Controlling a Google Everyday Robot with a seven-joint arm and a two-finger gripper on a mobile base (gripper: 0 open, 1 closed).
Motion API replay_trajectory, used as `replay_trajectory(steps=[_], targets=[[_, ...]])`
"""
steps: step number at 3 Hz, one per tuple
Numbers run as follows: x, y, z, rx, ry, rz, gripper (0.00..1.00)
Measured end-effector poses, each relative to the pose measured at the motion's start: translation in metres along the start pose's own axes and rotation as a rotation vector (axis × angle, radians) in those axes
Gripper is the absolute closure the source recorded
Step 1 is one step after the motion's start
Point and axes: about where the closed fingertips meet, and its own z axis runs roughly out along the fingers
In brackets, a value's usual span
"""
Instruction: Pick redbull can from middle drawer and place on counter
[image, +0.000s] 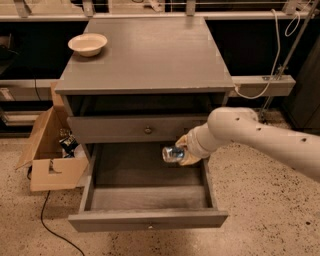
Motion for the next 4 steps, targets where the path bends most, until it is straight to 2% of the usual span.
replay_trajectory(steps=[1,2,3,4], targets=[[-0.054,-0.043,-0.07,0.086,0.067,-0.141,1.0],[-0.093,-0.085,-0.145,0.176,0.096,-0.237,1.0],[-0.093,-0.085,-0.145,0.176,0.096,-0.237,1.0],[-0.105,-0.104,-0.163,0.223,0.048,-0.261,1.0]])
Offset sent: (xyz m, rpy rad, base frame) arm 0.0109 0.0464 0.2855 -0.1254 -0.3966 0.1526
